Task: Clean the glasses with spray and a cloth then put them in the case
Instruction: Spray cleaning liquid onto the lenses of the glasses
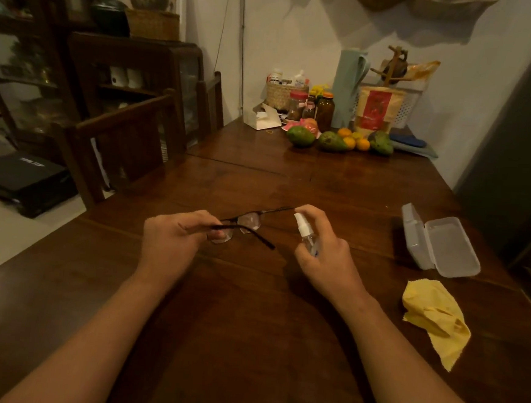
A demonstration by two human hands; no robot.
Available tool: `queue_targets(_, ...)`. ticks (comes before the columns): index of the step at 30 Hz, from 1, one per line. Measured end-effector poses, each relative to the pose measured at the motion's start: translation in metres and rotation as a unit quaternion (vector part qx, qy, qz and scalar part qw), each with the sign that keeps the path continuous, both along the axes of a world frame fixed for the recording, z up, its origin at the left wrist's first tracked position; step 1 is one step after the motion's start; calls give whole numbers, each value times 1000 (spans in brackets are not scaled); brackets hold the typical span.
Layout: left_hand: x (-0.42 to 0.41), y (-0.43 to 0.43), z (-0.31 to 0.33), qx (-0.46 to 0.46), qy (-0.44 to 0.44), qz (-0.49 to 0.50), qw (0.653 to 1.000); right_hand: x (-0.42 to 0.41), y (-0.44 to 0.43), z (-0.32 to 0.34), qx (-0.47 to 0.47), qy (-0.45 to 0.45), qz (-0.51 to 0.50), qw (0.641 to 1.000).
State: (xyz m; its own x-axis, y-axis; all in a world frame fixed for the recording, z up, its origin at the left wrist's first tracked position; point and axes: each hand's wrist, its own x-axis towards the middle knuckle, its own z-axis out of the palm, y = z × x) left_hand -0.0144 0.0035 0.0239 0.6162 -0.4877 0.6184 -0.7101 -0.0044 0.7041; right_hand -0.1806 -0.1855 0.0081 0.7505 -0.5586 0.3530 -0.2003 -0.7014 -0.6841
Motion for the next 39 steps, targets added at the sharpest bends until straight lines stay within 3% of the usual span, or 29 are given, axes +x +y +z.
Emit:
queue_targets(4, 7, 5, 1, 117, -159, 17, 980, -2, -2, 2, -10, -27, 5, 1000)
queue_targets(12, 4, 6, 8, 263, -252, -41, 930, -2, 1, 0, -14, -43, 55, 997)
queue_targets(16, 6, 6, 19, 314, -186, -68, 929, 1, 6, -1, -13, -53, 75, 996)
queue_targets(18, 11, 4, 22, 311, -156, -36, 937, 2, 8, -2, -15, -52, 84, 995)
queue_targets(21, 21, -6, 15, 360, -154, 35, 920, 4, 12, -2, -16, -58, 98, 993)
queue_targets(24, 27, -16, 1, 396, -129, 29, 909, 5, 16, -2, -11, -53, 115, 992)
queue_targets(34, 33, -18, -14, 328, -69, -62, 940, 7, 28, -2, 20, -28, 161, 986)
queue_targets(39, 31, -17, -9, 326, -16, -53, 944, 6, 28, 1, 39, -44, 153, 986)
